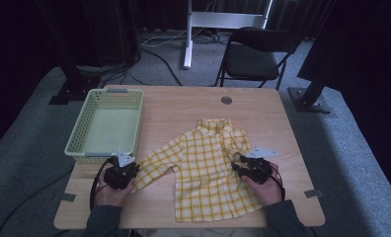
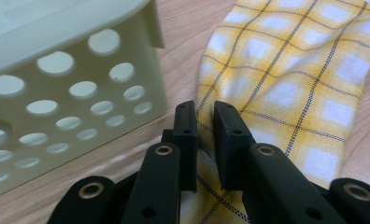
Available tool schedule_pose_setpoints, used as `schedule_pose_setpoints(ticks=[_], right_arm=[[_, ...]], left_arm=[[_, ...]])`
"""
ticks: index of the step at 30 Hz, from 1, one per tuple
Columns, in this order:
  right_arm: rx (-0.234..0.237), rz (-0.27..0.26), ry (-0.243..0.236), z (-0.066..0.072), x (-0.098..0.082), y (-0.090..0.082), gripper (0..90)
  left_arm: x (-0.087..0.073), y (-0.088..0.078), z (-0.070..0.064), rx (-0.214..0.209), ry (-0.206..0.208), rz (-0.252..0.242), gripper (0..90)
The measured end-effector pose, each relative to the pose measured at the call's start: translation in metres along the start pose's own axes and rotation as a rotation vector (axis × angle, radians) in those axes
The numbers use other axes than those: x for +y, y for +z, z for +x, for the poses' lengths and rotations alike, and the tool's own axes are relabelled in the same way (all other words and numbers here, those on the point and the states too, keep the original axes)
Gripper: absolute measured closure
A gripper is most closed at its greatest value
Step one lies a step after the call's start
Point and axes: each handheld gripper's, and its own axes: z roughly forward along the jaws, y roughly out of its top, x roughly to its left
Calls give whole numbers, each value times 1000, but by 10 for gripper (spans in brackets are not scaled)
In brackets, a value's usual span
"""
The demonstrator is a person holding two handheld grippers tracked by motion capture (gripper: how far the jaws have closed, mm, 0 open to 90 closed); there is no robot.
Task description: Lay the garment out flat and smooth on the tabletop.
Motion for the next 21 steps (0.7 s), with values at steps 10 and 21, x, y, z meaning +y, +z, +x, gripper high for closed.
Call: schedule_pose_setpoints(ticks=[10,21], right_arm=[[1,0,0,0,0,0,510],[2,1,0,0,0,0,509]], left_arm=[[5,-16,-2,0,-7,-44,709],[13,-12,-31,-115,58,-4,645]])
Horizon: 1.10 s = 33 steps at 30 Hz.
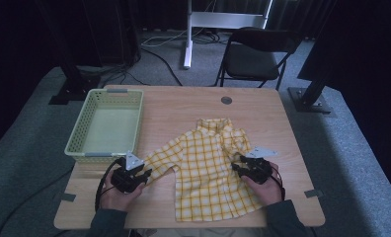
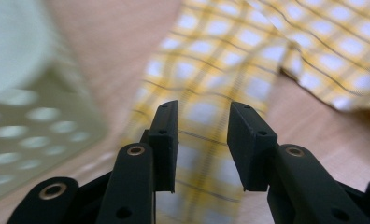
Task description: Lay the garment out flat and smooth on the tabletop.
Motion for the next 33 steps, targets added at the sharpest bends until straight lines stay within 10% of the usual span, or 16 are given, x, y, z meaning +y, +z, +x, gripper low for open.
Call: schedule_pose_setpoints(ticks=[13,33], right_arm=[[1,0,0,0,0,0,507],[28,5,-7,8,-6,-7,465]], left_arm=[[-11,9,4,9,-6,77,659],[-18,7,31,56,-60,49,662]])
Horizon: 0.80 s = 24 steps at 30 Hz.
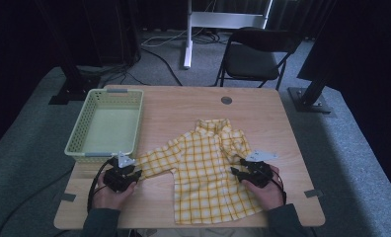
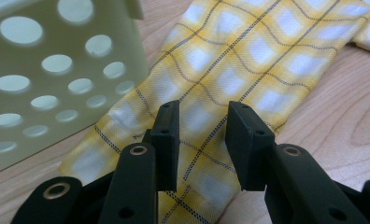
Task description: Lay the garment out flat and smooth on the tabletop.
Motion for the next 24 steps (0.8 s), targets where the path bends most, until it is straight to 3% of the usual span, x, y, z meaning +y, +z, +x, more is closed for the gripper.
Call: schedule_pose_setpoints(ticks=[7,15,19,24], right_arm=[[21,9,-44,11,2,-6,473],[2,-73,-71,14,26,-22,510],[12,-72,-82,11,38,-20,563],[2,-60,-74,8,49,-9,591]], left_arm=[[-5,2,2,-35,-14,-43,612],[-9,3,4,-81,-22,-77,545],[-12,4,6,-104,-33,-101,527],[-13,4,3,-92,-14,-109,505]])
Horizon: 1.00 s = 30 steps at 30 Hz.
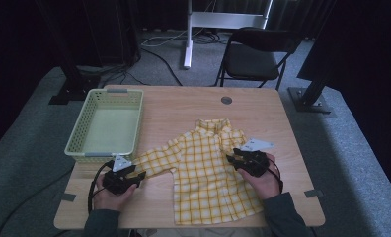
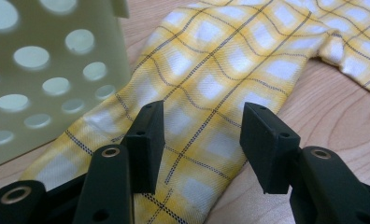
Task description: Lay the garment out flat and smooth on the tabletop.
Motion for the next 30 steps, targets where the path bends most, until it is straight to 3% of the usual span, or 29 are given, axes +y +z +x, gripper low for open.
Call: schedule_pose_setpoints(ticks=[5,12,17,21,22,25,30], right_arm=[[-14,9,-15,0,9,9,588],[-51,70,-56,2,19,32,574],[-101,131,-75,2,21,46,654],[-117,161,-55,-1,21,48,764],[-133,154,-26,-3,20,45,842],[-172,146,-2,-7,19,38,874],[-199,122,26,-12,15,30,875]], left_arm=[[-1,1,-2,6,5,-8,489],[-1,1,-2,5,4,-16,478],[-1,2,-2,6,6,-16,473],[-1,2,-2,5,6,-17,473],[-1,2,-2,5,5,-17,473],[-1,2,-2,5,6,-17,472],[-1,2,-2,4,5,-17,472]])
